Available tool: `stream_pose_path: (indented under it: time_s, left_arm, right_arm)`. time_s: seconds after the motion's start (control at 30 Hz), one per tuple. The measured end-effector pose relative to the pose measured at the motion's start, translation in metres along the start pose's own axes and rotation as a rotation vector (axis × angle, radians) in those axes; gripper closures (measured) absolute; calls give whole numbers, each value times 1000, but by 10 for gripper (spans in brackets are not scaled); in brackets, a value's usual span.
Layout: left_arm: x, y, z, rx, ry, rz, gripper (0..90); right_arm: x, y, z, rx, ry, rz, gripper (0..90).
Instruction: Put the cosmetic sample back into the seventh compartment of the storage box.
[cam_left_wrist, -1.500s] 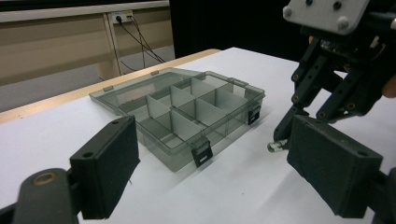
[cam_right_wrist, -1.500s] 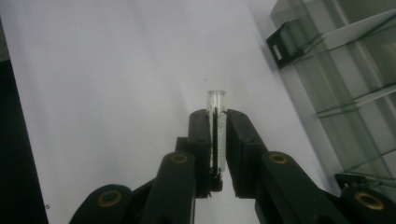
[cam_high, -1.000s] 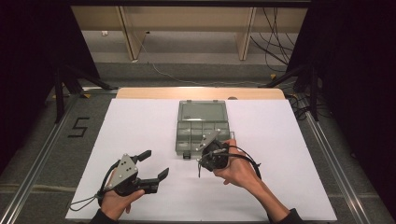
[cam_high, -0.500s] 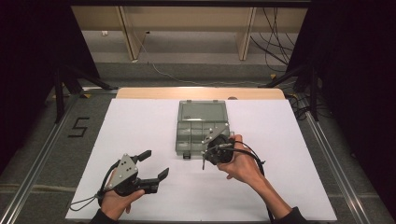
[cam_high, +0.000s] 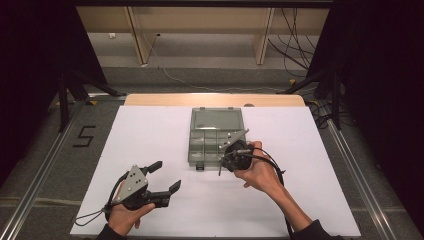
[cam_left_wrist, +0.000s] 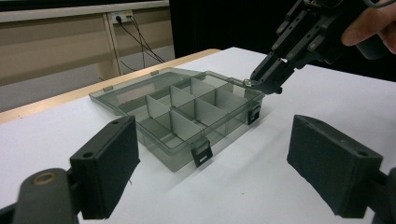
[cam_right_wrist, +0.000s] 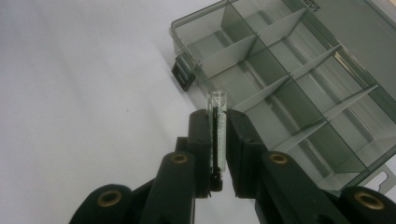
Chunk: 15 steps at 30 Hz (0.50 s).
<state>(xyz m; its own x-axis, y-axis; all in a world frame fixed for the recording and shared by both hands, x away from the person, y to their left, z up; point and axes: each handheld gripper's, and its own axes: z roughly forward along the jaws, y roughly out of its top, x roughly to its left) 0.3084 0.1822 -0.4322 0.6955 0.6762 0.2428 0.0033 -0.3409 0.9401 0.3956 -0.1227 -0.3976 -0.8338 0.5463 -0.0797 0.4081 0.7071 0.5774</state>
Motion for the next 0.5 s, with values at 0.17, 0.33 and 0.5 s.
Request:
stream_pose_path:
  time_s: [0.17, 0.33, 0.5]
  left_arm:
    - [0, 0, 0, 1, 0, -1, 157]
    - [0, 0, 0, 2, 0, 1, 157]
    - [0, 0, 0, 0, 0, 0, 157]
  right_arm:
    - [-7, -1, 3, 2, -13, 23, 809]
    - [-12, 0, 5, -11, -18, 44, 810]
    - [-20, 0, 8, -18, -32, 58, 810]
